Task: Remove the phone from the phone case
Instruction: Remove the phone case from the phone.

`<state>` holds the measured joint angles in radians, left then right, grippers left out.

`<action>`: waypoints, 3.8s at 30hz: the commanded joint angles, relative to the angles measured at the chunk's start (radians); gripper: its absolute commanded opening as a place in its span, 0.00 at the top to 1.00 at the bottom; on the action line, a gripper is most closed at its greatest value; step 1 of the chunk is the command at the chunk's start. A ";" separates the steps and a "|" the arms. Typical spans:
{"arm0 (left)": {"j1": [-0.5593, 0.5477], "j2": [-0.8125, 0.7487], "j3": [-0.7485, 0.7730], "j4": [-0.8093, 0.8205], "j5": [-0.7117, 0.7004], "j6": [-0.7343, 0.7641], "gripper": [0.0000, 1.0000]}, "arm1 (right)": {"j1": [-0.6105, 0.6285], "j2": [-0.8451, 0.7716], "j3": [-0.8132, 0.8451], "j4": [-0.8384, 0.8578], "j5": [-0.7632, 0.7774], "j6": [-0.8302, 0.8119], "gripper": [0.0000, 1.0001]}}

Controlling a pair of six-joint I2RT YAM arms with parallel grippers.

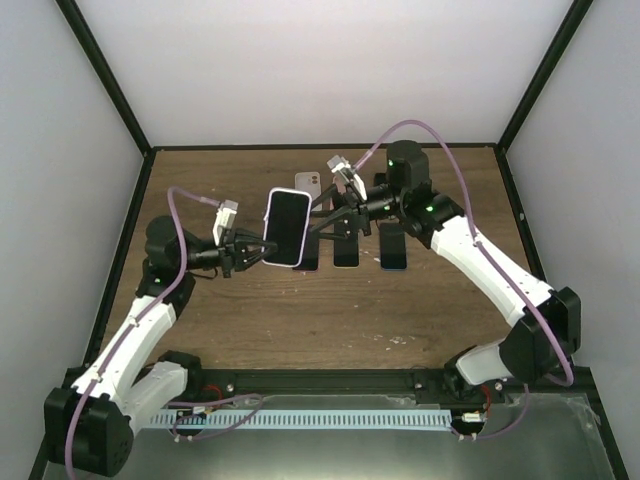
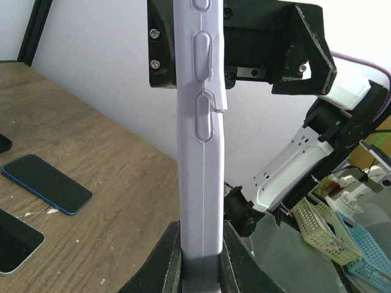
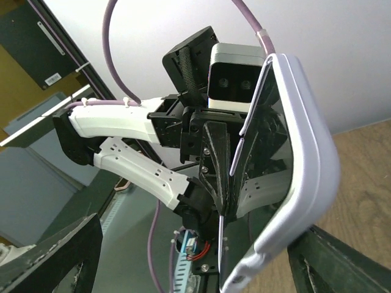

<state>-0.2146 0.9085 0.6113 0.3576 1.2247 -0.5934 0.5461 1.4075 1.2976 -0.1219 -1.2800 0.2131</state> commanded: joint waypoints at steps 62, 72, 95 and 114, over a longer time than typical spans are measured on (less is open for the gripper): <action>-0.045 -0.028 0.139 -0.652 -0.053 0.565 0.45 | -0.037 0.014 0.063 0.042 -0.120 0.114 0.99; 0.006 0.016 0.130 -0.632 -0.147 0.553 0.58 | -0.037 -0.012 0.027 0.128 -0.211 0.188 0.99; 0.048 0.112 0.123 -0.641 -0.247 0.572 0.57 | -0.048 -0.024 0.061 0.178 -0.275 0.238 0.99; -0.056 -0.070 0.136 -0.537 0.054 0.413 0.46 | -0.095 0.013 0.057 0.135 -0.179 0.204 0.99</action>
<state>-0.2600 0.8368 0.7254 -0.1951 1.2675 -0.1581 0.4538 1.4296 1.3193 -0.0002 -1.4570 0.4194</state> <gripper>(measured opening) 0.547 0.111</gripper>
